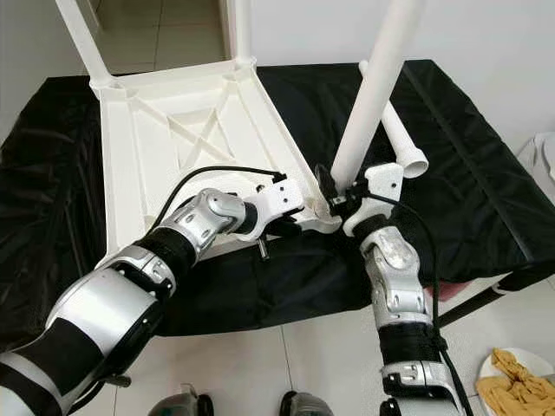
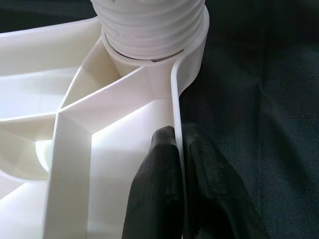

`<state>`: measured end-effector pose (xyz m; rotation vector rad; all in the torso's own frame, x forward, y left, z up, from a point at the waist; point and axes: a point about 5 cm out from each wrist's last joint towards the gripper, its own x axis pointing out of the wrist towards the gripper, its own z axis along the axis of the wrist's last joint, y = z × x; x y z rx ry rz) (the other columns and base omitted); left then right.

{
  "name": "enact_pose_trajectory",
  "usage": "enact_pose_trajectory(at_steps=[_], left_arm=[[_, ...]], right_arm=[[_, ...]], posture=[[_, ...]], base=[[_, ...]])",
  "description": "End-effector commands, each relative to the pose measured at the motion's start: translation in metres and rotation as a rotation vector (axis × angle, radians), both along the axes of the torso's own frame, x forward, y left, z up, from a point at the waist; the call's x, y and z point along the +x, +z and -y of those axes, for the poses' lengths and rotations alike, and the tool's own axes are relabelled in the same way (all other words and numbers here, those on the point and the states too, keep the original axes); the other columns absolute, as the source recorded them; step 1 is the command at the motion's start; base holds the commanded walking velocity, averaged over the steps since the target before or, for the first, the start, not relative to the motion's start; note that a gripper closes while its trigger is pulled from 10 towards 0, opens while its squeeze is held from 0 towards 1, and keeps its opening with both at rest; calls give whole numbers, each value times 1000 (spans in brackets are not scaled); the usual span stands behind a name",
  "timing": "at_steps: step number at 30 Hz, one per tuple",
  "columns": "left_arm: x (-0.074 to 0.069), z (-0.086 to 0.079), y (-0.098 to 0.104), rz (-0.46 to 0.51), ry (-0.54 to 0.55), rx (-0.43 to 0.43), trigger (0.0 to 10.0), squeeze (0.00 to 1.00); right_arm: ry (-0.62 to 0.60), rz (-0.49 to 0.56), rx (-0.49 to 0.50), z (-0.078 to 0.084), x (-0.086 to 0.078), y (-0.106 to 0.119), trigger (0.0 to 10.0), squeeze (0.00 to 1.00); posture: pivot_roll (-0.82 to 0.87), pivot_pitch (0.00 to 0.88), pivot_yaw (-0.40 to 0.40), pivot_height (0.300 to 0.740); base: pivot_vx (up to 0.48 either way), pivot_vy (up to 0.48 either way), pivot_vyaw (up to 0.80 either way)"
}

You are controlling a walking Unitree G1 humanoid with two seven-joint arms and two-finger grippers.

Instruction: Building children table

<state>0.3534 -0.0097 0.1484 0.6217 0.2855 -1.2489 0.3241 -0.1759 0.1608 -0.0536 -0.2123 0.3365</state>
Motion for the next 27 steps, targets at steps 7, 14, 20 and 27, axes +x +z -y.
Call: enact_pose_trajectory(at_steps=[7, 14, 20, 27], left_arm=[[2, -4, -1, 13, -3, 40, 10000, 0], [1, -4, -1, 12, -3, 41, 10000, 0], [2, -4, -1, 13, -3, 42, 10000, 0], [1, -4, -1, 12, -4, 41, 10000, 0]], right_arm=[[-27, -357, 9, 4, -8, -70, 10000, 0], [-30, -372, 1, 5, -7, -73, 10000, 0], [-33, -371, -3, 1, -6, -73, 10000, 0], [-88, -354, 10, -3, -7, -73, 10000, 0]], posture=[[28, 88, 41, 740], [30, 89, 41, 740], [32, 89, 41, 740], [30, 87, 38, 740]], base=[[0, 0, 0], [0, 0, 0], [0, 0, 0], [0, 0, 0]])
